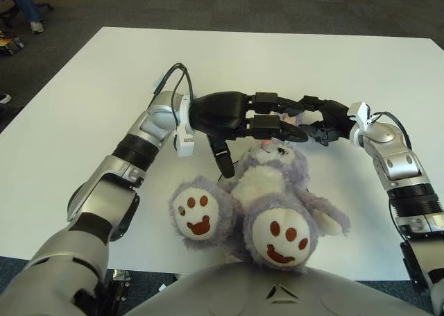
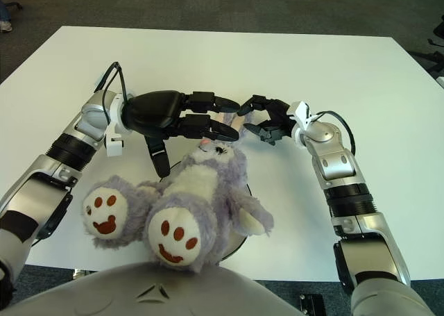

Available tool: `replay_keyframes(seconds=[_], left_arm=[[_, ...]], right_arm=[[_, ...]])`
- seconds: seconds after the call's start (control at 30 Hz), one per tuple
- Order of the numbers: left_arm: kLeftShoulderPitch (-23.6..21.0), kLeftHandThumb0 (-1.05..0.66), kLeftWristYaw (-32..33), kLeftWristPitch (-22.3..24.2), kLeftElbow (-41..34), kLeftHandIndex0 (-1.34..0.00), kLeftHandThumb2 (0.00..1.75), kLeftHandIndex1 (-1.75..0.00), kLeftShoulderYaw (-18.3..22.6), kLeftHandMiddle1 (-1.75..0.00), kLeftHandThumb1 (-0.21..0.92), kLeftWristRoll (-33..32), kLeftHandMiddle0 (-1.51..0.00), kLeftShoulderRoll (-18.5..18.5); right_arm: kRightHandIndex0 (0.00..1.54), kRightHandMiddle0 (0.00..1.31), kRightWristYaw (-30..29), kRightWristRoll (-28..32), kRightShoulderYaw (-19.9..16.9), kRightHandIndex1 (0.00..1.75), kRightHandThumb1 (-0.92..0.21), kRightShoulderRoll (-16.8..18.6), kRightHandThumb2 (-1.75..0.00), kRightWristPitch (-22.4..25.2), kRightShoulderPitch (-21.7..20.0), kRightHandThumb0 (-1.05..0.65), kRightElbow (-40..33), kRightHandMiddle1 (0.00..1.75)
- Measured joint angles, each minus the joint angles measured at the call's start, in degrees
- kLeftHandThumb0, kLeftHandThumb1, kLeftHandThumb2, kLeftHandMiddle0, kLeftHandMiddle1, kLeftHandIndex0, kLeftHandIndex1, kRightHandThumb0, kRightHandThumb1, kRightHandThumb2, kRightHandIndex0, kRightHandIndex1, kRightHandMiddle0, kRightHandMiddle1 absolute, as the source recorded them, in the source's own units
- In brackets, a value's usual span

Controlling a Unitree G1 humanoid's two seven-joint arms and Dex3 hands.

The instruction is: Put the doll into the plate.

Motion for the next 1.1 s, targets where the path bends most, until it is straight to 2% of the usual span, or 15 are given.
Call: replay_keyframes(seconds=[0.2, 0.37, 0.43, 0.47, 0.5, 0.57, 0.6, 0.63, 0.73, 0.77, 0.8, 0.87, 0.97, 1.07, 1.1], left_arm=[[-2.5, -0.69, 3.6, -6.6, 10.7, 0.0, 0.7, -0.11, 3.1, 0.0, 0.92, 3.4, 0.0, -1.4], [-4.3, -0.73, 5.7, -6.4, 16.3, 0.0, 0.77, -0.12, 4.7, -0.03, 0.92, 4.6, -0.06, -0.8], [-4.4, -0.74, 6.1, -4.0, 17.1, 0.0, 0.78, -0.13, 5.1, -0.04, 0.92, 3.8, -0.09, -0.3], [-4.3, -0.7, 6.2, -2.6, 17.3, 0.0, 0.67, -0.35, 5.3, -0.07, 0.86, 3.1, -0.2, -0.2], [-4.1, -0.69, 6.2, -0.3, 17.4, 0.0, 0.64, -0.4, 5.6, -0.07, 0.85, 1.7, -0.23, -0.1], [-3.4, -0.67, 6.2, 4.4, 17.3, 0.0, 0.57, -0.61, 6.6, -0.09, 0.8, -2.2, -0.3, -0.5], [-3.1, -0.66, 6.2, 6.8, 17.2, 0.0, 0.56, -0.64, 7.3, -0.09, 0.79, -4.1, -0.31, -0.8], [-2.9, -0.64, 6.1, 9.3, 17.1, 0.0, 0.56, -0.61, 7.9, -0.08, 0.8, -5.7, -0.31, -1.0], [-2.3, -0.64, 6.0, 16.2, 16.8, 0.0, 0.6, -0.76, 10.2, -0.09, 0.7, -10.1, -0.37, -1.9], [-2.1, -0.61, 6.1, 18.6, 16.9, 0.0, 0.63, -0.72, 11.2, -0.09, 0.7, -11.2, -0.36, -2.5], [-1.8, -0.61, 6.6, 21.1, 17.1, 0.0, 0.65, -0.79, 12.5, -0.1, 0.66, -12.4, -0.4, -3.1], [-1.4, -0.6, 8.1, 24.1, 17.8, 0.0, 0.68, -0.85, 14.6, -0.12, 0.62, -13.8, -0.43, -4.1], [-0.9, -0.56, 10.4, 26.8, 19.2, 0.0, 0.74, -0.93, 17.4, -0.16, 0.57, -14.2, -0.49, -5.4], [-0.8, -0.52, 13.0, 27.9, 21.1, 0.0, 0.79, -0.99, 19.5, -0.22, 0.55, -14.0, -0.52, -6.5], [-0.8, -0.5, 13.9, 28.2, 21.7, 0.0, 0.82, -1.02, 20.2, -0.32, 0.54, -13.7, -0.51, -6.8]], right_arm=[[1.15, 0.19, 1.7, 1.4, -1.2, 1.75, -0.52, 0.3, -0.88, -2.4, -0.1, -0.44, 2.4, 1.19], [1.16, 0.2, 2.7, 2.6, -2.0, 1.75, -0.52, 0.5, -0.88, -3.6, -0.2, -0.45, 4.2, 1.19], [1.17, 0.2, 3.4, 2.9, -2.2, 1.75, -0.52, 0.6, -0.88, -4.1, -0.5, -0.45, 5.0, 1.19], [1.17, 0.19, 3.7, 3.1, -2.4, 1.75, -0.53, 0.6, -0.89, -4.2, -0.6, -0.43, 5.4, 1.18], [1.17, 0.19, 3.9, 3.3, -2.5, 1.75, -0.53, 0.6, -0.89, -4.3, -0.8, -0.43, 5.6, 1.18], [1.16, 0.17, 4.2, 3.6, -2.9, 1.75, -0.52, 0.7, -0.91, -4.4, -0.9, -0.42, 6.0, 1.19], [1.15, 0.17, 4.2, 3.7, -3.2, 1.75, -0.52, 0.7, -0.91, -4.4, -1.2, -0.42, 6.0, 1.19], [1.09, 0.13, 4.2, 3.9, -3.6, 1.75, -0.54, 0.8, -0.92, -4.4, -1.2, -0.42, 6.1, 1.22], [0.96, 0.12, 3.4, 4.6, -4.6, 1.72, -0.53, 1.2, -0.93, -4.4, -1.0, -0.41, 6.5, 1.21], [0.81, 0.08, 2.9, 4.8, -5.2, 1.71, -0.48, 1.7, -1.02, -4.4, -0.6, -0.11, 6.6, 1.23], [0.76, 0.08, 2.0, 5.1, -5.9, 1.68, -0.42, 2.2, -1.09, -4.2, -0.1, 0.1, 6.7, 1.23], [0.72, 0.1, 0.3, 5.6, -7.2, 1.63, -0.39, 3.3, -1.12, -3.8, 0.4, 0.27, 6.7, 1.22], [0.67, 0.11, -2.6, 7.2, -10.2, 1.55, -0.44, 5.0, -1.02, -2.5, 1.4, 0.37, 6.4, 1.2], [0.65, 0.11, -5.2, 9.4, -13.0, 1.5, -0.49, 6.6, -0.92, -0.1, 2.5, 0.4, 5.3, 1.19], [0.65, 0.11, -6.1, 10.1, -14.0, 1.49, -0.49, 7.1, -0.91, 0.7, 2.8, 0.4, 4.8, 1.18]])
